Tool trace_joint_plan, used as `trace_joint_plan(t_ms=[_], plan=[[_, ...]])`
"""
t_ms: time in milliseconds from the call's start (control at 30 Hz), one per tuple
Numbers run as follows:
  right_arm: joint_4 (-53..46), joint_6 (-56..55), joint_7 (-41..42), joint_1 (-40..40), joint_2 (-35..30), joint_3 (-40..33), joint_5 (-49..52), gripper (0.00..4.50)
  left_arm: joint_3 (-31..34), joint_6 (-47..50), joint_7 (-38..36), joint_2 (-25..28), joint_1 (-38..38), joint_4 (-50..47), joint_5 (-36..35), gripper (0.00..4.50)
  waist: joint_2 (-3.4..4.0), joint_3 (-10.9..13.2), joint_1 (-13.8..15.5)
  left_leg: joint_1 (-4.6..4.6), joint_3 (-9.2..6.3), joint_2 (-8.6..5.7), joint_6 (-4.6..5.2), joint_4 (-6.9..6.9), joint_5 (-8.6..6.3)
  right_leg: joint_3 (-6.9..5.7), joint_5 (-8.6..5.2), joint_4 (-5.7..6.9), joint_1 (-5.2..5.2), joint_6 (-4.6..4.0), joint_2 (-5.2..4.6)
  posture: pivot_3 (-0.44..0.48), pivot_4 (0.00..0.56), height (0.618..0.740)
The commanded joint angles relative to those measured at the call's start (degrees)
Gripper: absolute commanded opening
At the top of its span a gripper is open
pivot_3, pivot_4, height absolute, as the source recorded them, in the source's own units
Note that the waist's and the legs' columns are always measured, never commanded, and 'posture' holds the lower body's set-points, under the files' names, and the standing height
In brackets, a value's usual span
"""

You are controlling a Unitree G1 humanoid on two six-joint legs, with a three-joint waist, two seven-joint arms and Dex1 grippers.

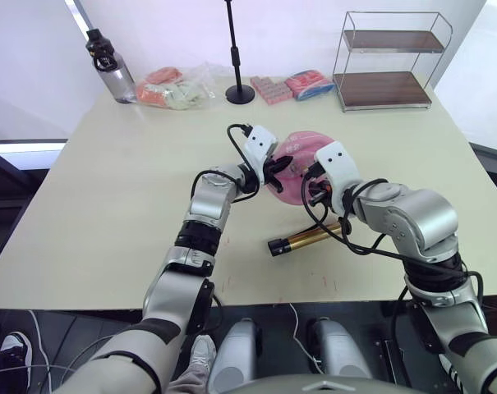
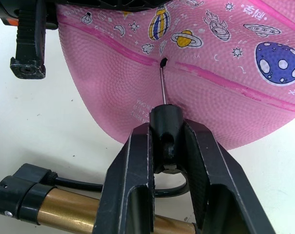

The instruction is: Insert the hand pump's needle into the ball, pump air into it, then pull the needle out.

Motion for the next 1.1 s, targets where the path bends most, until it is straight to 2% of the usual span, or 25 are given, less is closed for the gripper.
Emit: trace_joint_plan(t_ms=[33,600,1100], plan=[[0.3,1.5,-0.2,-0.3,1.5,-1.0,-0.2,0.34,-1.2,-0.2,-0.4,-0.6,0.4,-1.7,-0.7,0.05,0.0,0.0,0.0,0.0,0.0,0.0,0.0,0.0,0.0,0.0,0.0,0.0,0.0,0.0,0.0,0.0,0.15,0.74],[2.7,4.2,-2.5,-1.3,8.2,-6.6,-2.7,0.34,-1.5,-0.3,-0.4,-1.1,1.2,-2.3,-0.7,0.05,0.01,0.0,-0.1,0.06,0.03,0.03,0.0,-0.01,0.0,0.0,0.0,0.0,0.01,0.0,0.01,0.0,0.15,0.74],[3.1,4.5,-3.0,-1.3,9.9,-7.6,-3.8,0.34,-1.7,-0.3,-0.3,-1.5,1.5,-2.3,-0.8,0.05,0.02,0.0,-0.2,0.12,0.06,0.04,0.0,-0.02,0.0,0.01,0.0,0.01,0.05,0.01,0.01,0.0,0.15,0.74]])
